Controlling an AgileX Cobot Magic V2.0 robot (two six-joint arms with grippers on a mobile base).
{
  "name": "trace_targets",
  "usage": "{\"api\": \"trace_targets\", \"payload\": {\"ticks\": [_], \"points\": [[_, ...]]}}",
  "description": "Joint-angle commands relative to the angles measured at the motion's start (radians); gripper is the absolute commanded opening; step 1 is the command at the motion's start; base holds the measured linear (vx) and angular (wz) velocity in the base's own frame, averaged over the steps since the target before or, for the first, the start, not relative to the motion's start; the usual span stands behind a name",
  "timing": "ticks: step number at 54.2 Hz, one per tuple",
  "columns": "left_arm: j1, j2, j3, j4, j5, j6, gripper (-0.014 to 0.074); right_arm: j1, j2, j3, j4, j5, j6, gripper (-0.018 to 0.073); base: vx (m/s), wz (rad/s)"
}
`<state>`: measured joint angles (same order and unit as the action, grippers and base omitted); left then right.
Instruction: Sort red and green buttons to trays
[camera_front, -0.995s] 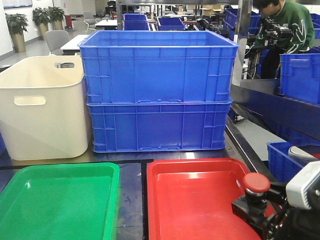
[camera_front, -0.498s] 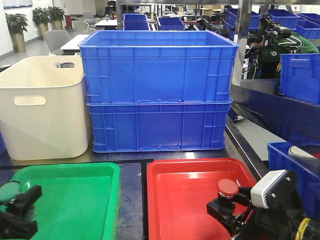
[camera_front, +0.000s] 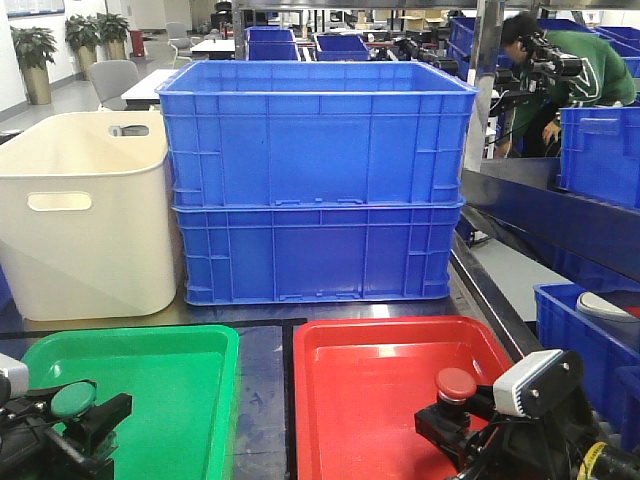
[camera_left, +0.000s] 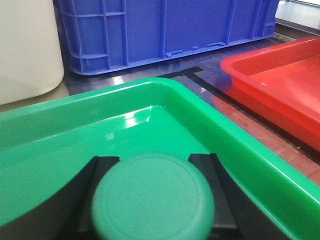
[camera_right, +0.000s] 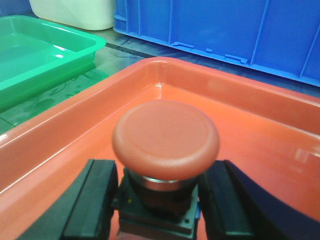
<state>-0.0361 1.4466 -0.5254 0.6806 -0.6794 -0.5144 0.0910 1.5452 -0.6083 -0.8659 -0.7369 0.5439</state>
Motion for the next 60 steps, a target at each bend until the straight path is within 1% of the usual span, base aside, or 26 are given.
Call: {"api": "trace_targets", "payload": {"ticks": [1, 5, 8, 13, 23, 29, 33, 35, 37, 38, 39, 40, 41, 43, 45, 46, 48, 49, 50, 51, 52, 54, 55, 57, 58, 60], "points": [[-0.004, -0.028, -0.032, -0.024, -0.085, -0.01, 0.0452, -0.003, -0.031, -0.031, 0.035, -0.077, -0.01, 0.0487, 0.0, 0.0], [-0.004, -0.028, -0.032, -0.024, -0.084, -0.01, 0.0523, -0.003, -0.031, -0.031, 0.036, -0.077, -0.009, 0.057, 0.0, 0.0], [-0.004, -0.028, -0.032, -0.024, -0.085, -0.01, 0.0552, -0.003, -0.031, -0.031, 0.042, -0.078, -0.009, 0.0619, 0.0, 0.0], [-0.004, -0.033, -0.032, -0.025, -0.085, -0.014, 0.0565, -0.003, -0.035, -0.031, 0.054, -0.085, -0.007, 0.0662, 0.0, 0.0], [-0.004, -0.125, -0.032, -0.025, -0.076, -0.026, 0.0554, -0.003, -0.11, -0.031, 0.071, -0.091, -0.004, 0.0639, 0.0, 0.0], [-0.004, -0.239, -0.031, -0.023, -0.013, -0.032, 0.0533, -0.003, -0.19, -0.031, 0.064, -0.088, 0.027, 0.0608, 0.0, 0.0], [-0.004, -0.319, -0.031, -0.022, 0.059, -0.033, 0.0491, -0.003, -0.254, -0.031, 0.064, -0.073, 0.066, 0.0569, 0.0, 0.0], [-0.004, -0.371, -0.031, -0.013, 0.122, -0.035, 0.044, -0.003, -0.292, -0.031, 0.061, -0.049, 0.093, 0.0541, 0.0, 0.0], [-0.004, -0.414, -0.031, 0.003, 0.172, -0.052, 0.0387, -0.003, -0.326, -0.031, 0.052, -0.014, 0.116, 0.0494, 0.0, 0.0], [-0.004, -0.45, -0.031, 0.016, 0.204, -0.072, 0.0362, -0.003, -0.346, -0.031, 0.042, 0.001, 0.128, 0.0464, 0.0, 0.0], [-0.004, -0.478, -0.031, 0.033, 0.238, -0.109, 0.0307, -0.003, -0.369, -0.031, 0.034, 0.024, 0.139, 0.043, 0.0, 0.0], [-0.005, -0.506, -0.03, 0.051, 0.272, -0.132, 0.0276, -0.003, -0.392, -0.031, 0.02, 0.048, 0.146, 0.0391, 0.0, 0.0], [-0.006, -0.525, -0.029, 0.07, 0.304, -0.17, 0.0209, -0.003, -0.415, -0.031, 0.002, 0.074, 0.159, 0.0363, 0.0, 0.0], [-0.007, -0.58, -0.02, 0.115, 0.36, -0.253, 0.0121, -0.003, -0.465, -0.031, -0.045, 0.128, 0.196, 0.0271, 0.0, 0.0], [-0.007, -0.65, -0.006, 0.162, 0.394, -0.334, 0.0016, -0.003, -0.518, -0.031, -0.104, 0.182, 0.252, 0.0155, 0.0, 0.0], [-0.007, -0.67, 0.001, 0.185, 0.401, -0.373, -0.001, -0.003, -0.546, -0.031, -0.136, 0.207, 0.287, 0.0103, 0.0, 0.0], [-0.007, -0.732, 0.031, 0.233, 0.413, -0.449, -0.0008, -0.003, -0.6, -0.031, -0.224, 0.252, 0.365, 0.002, 0.0, 0.0], [-0.007, -0.764, 0.046, 0.262, 0.413, -0.483, -0.0008, -0.003, -0.618, -0.031, -0.251, 0.269, 0.408, -0.0015, 0.0, 0.0], [-0.007, -0.785, 0.057, 0.282, 0.413, -0.506, -0.0008, -0.003, -0.643, -0.03, -0.293, 0.279, 0.452, -0.0015, 0.0, 0.0], [-0.007, -0.828, 0.072, 0.322, 0.413, -0.553, -0.0008, -0.003, -0.668, -0.03, -0.321, 0.293, 0.495, -0.0014, 0.0, 0.0], [-0.007, -0.86, 0.089, 0.342, 0.412, -0.59, -0.0008, -0.003, -0.692, -0.028, -0.367, 0.304, 0.525, -0.0013, 0.0, 0.0], [-0.007, -0.913, 0.123, 0.401, 0.407, -0.66, -0.0007, -0.003, -0.734, -0.028, -0.468, 0.315, 0.62, -0.0013, 0.0, 0.0], [-0.007, -0.934, 0.134, 0.422, 0.406, -0.689, -0.0007, -0.003, -0.752, -0.028, -0.524, 0.315, 0.675, -0.0013, 0.0, 0.0], [-0.007, -0.995, 0.165, 0.487, 0.403, -0.773, -0.0007, -0.003, -0.777, -0.028, -0.635, 0.313, 0.798, -0.0012, 0.0, 0.0], [-0.007, -1.023, 0.18, 0.52, 0.402, -0.816, -0.0007, -0.003, -0.786, -0.028, -0.672, 0.307, 0.842, -0.0012, 0.0, 0.0], [-0.007, -1.078, 0.201, 0.589, 0.398, -0.896, -0.0007, -0.003, -0.816, -0.028, -0.78, 0.292, 0.973, -0.0011, 0.0, 0.0]]}}
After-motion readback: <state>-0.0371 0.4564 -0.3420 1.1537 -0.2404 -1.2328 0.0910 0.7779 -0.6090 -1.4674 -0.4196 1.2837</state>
